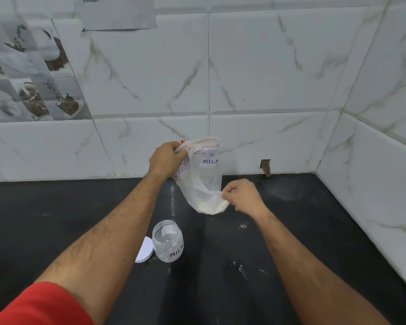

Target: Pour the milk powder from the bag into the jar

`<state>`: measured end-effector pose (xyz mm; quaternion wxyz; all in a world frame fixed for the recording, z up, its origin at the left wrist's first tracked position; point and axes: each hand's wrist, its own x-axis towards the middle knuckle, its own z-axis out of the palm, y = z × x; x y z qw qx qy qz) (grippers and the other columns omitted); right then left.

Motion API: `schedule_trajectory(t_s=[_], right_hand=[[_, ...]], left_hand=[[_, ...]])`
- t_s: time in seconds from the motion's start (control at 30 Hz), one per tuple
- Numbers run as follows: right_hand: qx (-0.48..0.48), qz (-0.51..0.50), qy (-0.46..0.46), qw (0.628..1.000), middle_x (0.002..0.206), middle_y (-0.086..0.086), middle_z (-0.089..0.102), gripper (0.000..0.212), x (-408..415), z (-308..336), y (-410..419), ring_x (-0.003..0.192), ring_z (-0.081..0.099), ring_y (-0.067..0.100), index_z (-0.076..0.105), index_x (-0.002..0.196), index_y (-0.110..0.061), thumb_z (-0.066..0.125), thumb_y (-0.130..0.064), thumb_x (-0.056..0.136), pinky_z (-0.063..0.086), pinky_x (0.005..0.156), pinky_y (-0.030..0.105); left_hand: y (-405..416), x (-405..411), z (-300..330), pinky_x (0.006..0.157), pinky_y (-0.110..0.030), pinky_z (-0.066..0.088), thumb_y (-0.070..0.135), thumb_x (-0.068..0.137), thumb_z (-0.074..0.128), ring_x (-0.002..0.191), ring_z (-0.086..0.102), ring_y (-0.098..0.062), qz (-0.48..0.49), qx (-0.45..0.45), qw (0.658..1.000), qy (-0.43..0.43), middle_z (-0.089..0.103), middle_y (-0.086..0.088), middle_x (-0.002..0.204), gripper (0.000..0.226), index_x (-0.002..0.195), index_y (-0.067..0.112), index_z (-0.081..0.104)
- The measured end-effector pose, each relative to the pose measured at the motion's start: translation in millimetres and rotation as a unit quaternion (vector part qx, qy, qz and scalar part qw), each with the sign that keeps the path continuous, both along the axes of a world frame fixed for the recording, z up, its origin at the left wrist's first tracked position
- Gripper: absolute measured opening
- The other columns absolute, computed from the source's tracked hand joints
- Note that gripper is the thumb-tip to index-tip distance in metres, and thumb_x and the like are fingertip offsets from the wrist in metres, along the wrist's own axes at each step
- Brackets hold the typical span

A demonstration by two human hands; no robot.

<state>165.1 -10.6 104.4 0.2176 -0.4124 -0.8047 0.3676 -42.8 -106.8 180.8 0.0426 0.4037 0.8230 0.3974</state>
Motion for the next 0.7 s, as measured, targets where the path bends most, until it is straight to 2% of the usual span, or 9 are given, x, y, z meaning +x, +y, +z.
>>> schedule_trajectory(t_s=[0.1, 0.2, 0.3, 0.43, 0.57, 0.7], right_hand=[[0.022, -0.031, 0.004, 0.999, 0.060, -0.012, 0.065, 0.015, 3, 7, 4, 0.055, 0.058, 0.006, 0.075, 0.071, -0.018, 0.065, -0.013, 0.081, 0.053, 0.058, 0.027], [-0.018, 0.056, -0.038, 0.998, 0.051, -0.013, 0.060, 0.014, 6, 9, 1, 0.045, 0.052, -0.003, 0.072, 0.064, -0.011, 0.073, -0.009, 0.078, 0.043, 0.051, 0.019], [-0.012, 0.033, -0.044, 0.998, 0.061, -0.013, 0.064, 0.022, 9, 11, 5, 0.057, 0.056, 0.001, 0.068, 0.059, -0.019, 0.077, -0.013, 0.079, 0.045, 0.059, 0.022], [-0.006, 0.076, -0.070, 0.995, 0.065, -0.011, 0.061, 0.023, 9, 15, 2, 0.059, 0.051, 0.004, 0.065, 0.064, -0.021, 0.070, -0.009, 0.083, 0.040, 0.057, 0.020], [0.047, 0.050, -0.102, 0.992, 0.070, -0.012, 0.066, 0.024, 8, 21, 1, 0.065, 0.059, 0.007, 0.068, 0.068, -0.028, 0.063, -0.010, 0.084, 0.047, 0.058, 0.025], [0.102, -0.013, -0.148, 0.984, 0.087, -0.005, 0.072, 0.025, 7, 26, -6, 0.084, 0.067, 0.018, 0.072, 0.079, -0.025, 0.056, -0.007, 0.086, 0.055, 0.072, 0.031]], left_hand=[[0, -1, -1, 0.066, -0.032, 0.039, 0.029, 0.087, 0.057, 0.067, 0.049, -0.023, 0.013, 0.007, 1.000, 0.001, 0.051, 0.006, 0.060, 0.032, 0.058, 0.021, 0.045], [-1, -2, -2, 0.065, -0.032, 0.038, 0.031, 0.089, 0.056, 0.067, 0.050, -0.024, 0.022, 0.003, 1.000, 0.007, 0.051, 0.006, 0.060, 0.032, 0.061, 0.019, 0.047], [-1, -1, -3, 0.065, -0.032, 0.038, 0.030, 0.089, 0.056, 0.068, 0.051, -0.025, 0.029, 0.001, 1.000, 0.010, 0.053, 0.006, 0.061, 0.029, 0.063, 0.019, 0.049], [-2, 0, -3, 0.067, -0.031, 0.037, 0.035, 0.092, 0.056, 0.069, 0.052, -0.024, 0.034, -0.008, 0.999, 0.020, 0.051, 0.008, 0.061, 0.035, 0.061, 0.022, 0.047], [-4, 0, -7, 0.067, -0.032, 0.039, 0.036, 0.091, 0.056, 0.073, 0.057, -0.027, 0.040, -0.018, 0.999, 0.014, 0.056, 0.007, 0.064, 0.031, 0.065, 0.022, 0.051], [-6, 1, -10, 0.066, -0.031, 0.040, 0.030, 0.089, 0.056, 0.072, 0.058, -0.025, 0.044, -0.019, 0.999, -0.002, 0.059, 0.005, 0.067, 0.023, 0.067, 0.021, 0.055]])
